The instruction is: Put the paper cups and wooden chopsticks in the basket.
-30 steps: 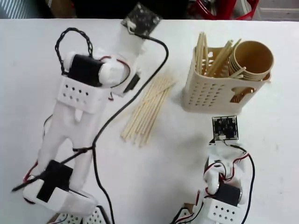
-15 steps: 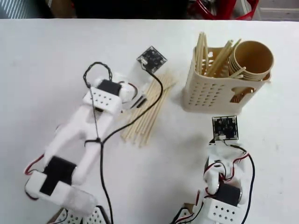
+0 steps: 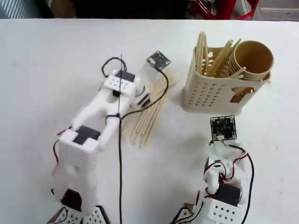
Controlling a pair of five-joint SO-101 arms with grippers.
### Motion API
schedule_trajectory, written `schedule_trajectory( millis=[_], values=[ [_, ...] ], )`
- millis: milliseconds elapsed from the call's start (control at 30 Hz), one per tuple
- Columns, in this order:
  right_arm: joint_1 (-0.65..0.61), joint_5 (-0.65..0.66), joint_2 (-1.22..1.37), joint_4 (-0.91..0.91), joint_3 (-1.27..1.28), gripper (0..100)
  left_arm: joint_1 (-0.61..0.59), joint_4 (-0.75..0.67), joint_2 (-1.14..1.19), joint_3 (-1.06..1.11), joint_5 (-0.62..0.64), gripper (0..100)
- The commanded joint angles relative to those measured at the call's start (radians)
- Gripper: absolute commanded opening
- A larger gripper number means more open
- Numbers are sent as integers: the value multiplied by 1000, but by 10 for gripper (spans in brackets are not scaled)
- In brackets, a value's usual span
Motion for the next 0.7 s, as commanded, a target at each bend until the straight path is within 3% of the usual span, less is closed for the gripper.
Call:
schedule_trajectory(
  millis=[0,233,667],
  values=[
    [-2,11,-13,4,8,18,-18,97,71,-143,-9,120],
    [-2,9,-13,4,8,18,-19,258,162,-324,-3,20],
    [-2,8,-13,4,8,18,-15,488,162,-617,115,23]
  ],
)
